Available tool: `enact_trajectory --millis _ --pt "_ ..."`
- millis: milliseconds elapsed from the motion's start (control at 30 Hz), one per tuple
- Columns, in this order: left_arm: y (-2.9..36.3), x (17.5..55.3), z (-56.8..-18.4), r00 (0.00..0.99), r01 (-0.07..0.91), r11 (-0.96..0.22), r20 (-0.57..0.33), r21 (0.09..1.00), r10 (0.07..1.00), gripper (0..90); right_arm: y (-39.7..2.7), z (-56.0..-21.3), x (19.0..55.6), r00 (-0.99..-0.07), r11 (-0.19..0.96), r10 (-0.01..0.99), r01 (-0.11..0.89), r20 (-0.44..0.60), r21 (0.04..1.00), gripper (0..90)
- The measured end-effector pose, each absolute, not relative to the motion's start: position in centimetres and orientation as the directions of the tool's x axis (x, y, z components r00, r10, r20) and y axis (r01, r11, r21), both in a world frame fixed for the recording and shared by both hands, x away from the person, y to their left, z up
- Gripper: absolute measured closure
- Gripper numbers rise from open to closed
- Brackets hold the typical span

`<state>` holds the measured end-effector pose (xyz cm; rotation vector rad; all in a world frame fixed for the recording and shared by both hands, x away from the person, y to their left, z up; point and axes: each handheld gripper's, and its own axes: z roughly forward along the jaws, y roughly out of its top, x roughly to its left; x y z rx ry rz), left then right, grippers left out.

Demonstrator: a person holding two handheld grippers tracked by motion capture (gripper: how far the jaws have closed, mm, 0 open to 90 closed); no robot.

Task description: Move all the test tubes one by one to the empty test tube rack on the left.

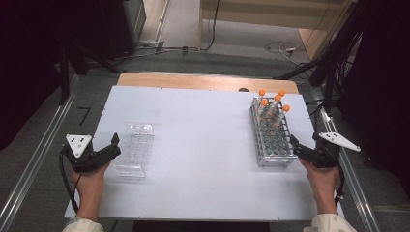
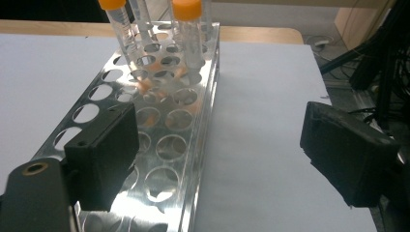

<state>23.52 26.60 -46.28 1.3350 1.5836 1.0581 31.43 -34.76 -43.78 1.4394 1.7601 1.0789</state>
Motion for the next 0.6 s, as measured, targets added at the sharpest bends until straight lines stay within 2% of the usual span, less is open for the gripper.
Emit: enact_trajectory --millis 200,433,600 --pt "26.7 23.6 -46.4 -0.132 0.332 0.094 -0.053 0.938 0.990 2.6 -35.4 -44.1 33.8 -0.261 0.057 0.962 0.471 0.077 0.880 19.5" --pt "26.6 23.7 -46.4 -0.138 0.333 0.093 -0.049 0.938 0.989 2.6 -35.0 -44.7 36.1 -0.267 0.062 0.961 0.453 0.069 0.889 22.1" --pt "26.5 23.7 -46.4 -0.135 0.340 0.086 -0.042 0.936 0.990 2.6 -35.0 -45.2 37.8 -0.277 0.084 0.959 0.455 0.051 0.887 28.7"
